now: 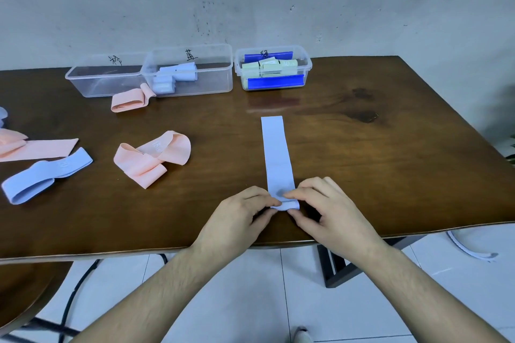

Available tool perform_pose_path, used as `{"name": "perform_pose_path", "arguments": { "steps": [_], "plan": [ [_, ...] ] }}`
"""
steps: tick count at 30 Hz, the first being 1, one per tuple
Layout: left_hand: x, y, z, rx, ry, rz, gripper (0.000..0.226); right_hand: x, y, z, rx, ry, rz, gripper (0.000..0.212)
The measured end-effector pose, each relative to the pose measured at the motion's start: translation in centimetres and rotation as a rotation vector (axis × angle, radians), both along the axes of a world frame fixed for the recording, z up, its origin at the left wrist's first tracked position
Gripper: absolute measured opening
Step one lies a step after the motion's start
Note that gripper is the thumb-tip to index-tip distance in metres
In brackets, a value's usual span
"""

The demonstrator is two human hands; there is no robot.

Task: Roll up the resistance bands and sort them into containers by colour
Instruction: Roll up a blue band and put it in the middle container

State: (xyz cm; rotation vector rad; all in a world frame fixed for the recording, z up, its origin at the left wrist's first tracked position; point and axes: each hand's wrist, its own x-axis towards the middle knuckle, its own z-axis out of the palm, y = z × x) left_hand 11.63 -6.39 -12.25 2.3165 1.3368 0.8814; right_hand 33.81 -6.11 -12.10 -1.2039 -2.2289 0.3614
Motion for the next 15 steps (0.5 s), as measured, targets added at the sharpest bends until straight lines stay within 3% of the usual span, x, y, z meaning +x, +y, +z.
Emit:
{"name": "perform_pose_path", "arguments": {
  "steps": [4,15],
  "plan": [
    [0.06,0.44,0.11,-0.016,0.045,0.005,0.017,0.05,0.43,0.12,-0.011,-0.023,0.038,0.016],
    [0.09,0.80,0.56,0.027,0.086,-0.049,0.016,-0.15,1.00,-0.23,-0.060,-0.005,0.008,0.018]
  ]
}}
